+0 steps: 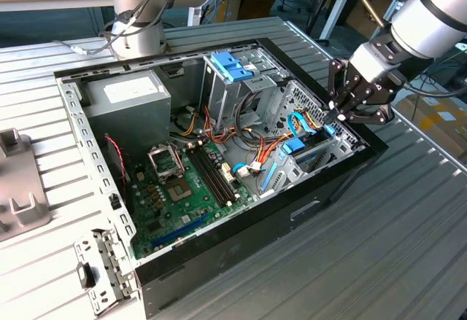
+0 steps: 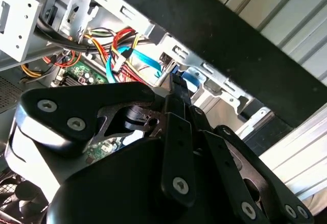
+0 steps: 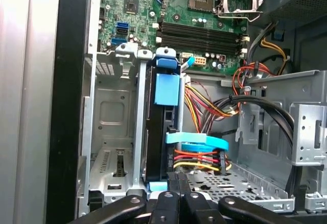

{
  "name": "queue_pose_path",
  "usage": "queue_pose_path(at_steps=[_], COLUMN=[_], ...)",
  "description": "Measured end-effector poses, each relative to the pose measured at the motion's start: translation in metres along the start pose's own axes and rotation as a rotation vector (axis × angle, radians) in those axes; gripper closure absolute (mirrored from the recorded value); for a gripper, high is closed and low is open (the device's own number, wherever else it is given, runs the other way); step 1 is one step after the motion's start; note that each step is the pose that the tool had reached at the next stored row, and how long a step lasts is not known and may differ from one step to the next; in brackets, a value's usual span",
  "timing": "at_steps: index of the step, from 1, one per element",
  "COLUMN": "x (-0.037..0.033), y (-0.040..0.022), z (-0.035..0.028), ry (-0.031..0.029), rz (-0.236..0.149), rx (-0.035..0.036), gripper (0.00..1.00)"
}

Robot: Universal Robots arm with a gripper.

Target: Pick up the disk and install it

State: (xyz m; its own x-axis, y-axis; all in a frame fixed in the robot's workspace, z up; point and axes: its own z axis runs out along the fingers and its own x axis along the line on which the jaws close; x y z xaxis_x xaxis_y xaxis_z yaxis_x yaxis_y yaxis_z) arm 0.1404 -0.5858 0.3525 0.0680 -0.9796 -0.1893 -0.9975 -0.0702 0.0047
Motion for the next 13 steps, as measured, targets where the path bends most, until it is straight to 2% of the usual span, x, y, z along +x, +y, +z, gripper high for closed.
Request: queue_pose_path(at_steps=[7, 13], x=[-0.0016, -0.0017], y=[-0.0001, -0.0001], z=[-0.0090, -0.0093], ry=[-0.0002, -0.0001], rz=[0.000, 0.000], rx=[-0.0001, -0.0001], gripper=[0.89, 0.89])
